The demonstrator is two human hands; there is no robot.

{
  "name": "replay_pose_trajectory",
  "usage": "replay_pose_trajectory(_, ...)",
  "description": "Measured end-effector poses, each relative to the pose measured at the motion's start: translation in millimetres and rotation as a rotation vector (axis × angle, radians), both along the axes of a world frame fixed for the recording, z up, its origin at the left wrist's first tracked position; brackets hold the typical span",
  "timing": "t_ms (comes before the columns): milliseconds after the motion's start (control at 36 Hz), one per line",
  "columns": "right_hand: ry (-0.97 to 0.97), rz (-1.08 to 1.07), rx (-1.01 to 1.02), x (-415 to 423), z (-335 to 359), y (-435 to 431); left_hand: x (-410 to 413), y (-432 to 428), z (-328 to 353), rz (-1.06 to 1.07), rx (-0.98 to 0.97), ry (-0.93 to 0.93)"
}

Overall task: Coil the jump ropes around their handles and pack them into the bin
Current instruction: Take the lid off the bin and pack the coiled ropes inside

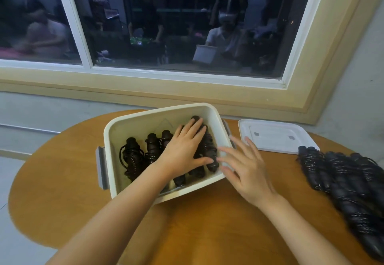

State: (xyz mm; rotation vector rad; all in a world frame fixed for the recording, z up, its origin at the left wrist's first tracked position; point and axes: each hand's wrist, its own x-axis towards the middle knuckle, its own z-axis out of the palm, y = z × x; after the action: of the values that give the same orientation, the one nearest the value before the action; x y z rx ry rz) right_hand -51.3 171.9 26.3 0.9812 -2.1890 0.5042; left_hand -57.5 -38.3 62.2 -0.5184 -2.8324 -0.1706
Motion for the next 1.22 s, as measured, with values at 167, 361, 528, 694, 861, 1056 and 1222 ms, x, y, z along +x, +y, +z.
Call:
replay_pose_trajectory(167,-0.094,0.001,0.239,2.1,-17.8,17.0,-5.3,10.5,-3.3,0.069,-0.136,-0.031)
replay_pose_trajectory(361,-0.19,0.097,-0.015,11.1,-30.2,8.2,1.6,27.7,-12.7,0.095,-0.11,0.017)
replay_pose_trajectory(528,-0.173,0.102,-0.03,6.7,-36.0,10.8,2.0,33.4,-17.9,0.129,-0.147,0.032)
replay_pose_trajectory(694,-0.324,0.157,-0.101,7.9,-31.3,6.9,-6.7,27.7,-9.9,0.134,-0.165,-0.02)
replay_pose_trajectory(861,-0.393,0.164,-0.16,9.9,-33.4,4.9,-12.9,28.3,-2.8,0.128,-0.195,-0.039)
replay_pose_trajectory(1056,-0.432,0.176,-0.215,9.5,-40.2,13.9,-22.9,39.1,1.0,0.095,-0.223,-0.063)
replay_pose_trajectory(1222,-0.433,0.164,-0.224,12.9,-40.4,5.3,-19.4,31.5,-5.0,0.08,-0.165,-0.04)
